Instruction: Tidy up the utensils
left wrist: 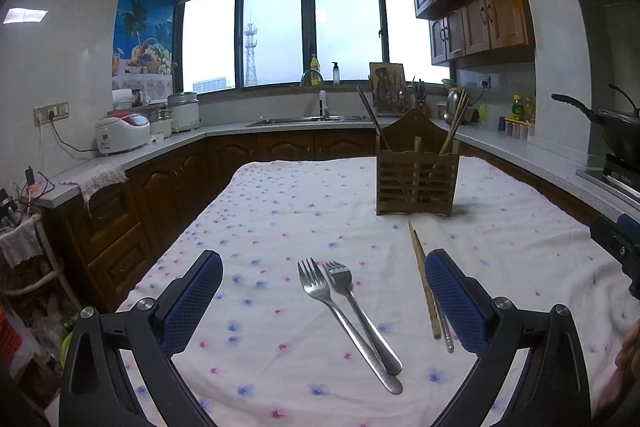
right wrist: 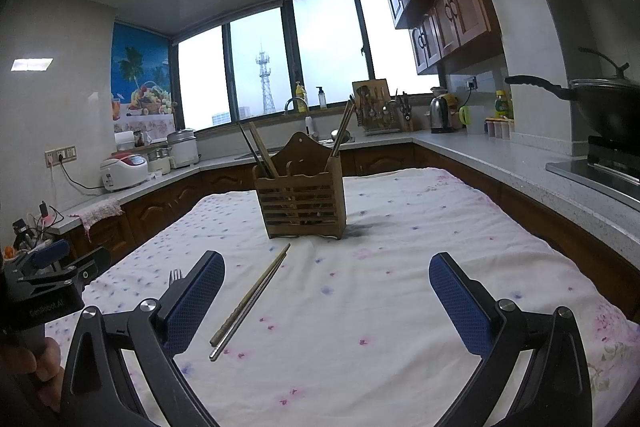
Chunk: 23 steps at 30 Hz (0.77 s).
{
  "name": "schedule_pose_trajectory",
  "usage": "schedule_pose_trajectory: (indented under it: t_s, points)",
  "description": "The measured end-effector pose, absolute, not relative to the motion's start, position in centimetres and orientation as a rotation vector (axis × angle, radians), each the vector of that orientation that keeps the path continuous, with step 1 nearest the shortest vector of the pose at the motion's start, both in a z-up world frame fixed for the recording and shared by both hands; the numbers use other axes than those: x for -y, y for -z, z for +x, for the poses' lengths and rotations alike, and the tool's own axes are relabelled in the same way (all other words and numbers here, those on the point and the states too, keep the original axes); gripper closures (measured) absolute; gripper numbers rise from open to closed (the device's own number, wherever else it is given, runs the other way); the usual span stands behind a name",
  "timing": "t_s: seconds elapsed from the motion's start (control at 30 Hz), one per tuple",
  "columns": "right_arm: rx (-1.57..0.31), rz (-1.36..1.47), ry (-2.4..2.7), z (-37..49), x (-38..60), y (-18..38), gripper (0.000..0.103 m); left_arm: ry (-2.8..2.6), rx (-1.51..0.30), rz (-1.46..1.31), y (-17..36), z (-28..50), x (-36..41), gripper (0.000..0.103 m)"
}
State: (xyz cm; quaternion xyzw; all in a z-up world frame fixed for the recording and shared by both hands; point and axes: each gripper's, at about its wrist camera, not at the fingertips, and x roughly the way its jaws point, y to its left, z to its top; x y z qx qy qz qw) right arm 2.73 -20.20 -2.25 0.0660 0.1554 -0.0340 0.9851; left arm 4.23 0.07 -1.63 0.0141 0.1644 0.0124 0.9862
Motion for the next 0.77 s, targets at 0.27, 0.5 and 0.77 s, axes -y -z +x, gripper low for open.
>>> schedule_pose_trajectory:
  t_s: [0.27, 0.5, 0.77]
  points:
    - [-0.318, 0.139, 0.075, 2.66, 20.12, 2.22, 0.000, -0.015, -0.336, 0.028, 1.92, 4.44, 0.19, 0.001]
    - [-0.324, 0.144, 0.087, 2.54, 19.99, 1.99, 0.000, -0.005, -0.348, 0.022, 1.79, 4.85, 0.09, 0.001]
    - [-0.354, 0.163, 0.079, 3.09, 20.04, 1.93, 0.000, -0.004, -0.351, 0.025, 1.31, 5.02, 0.33, 0.001]
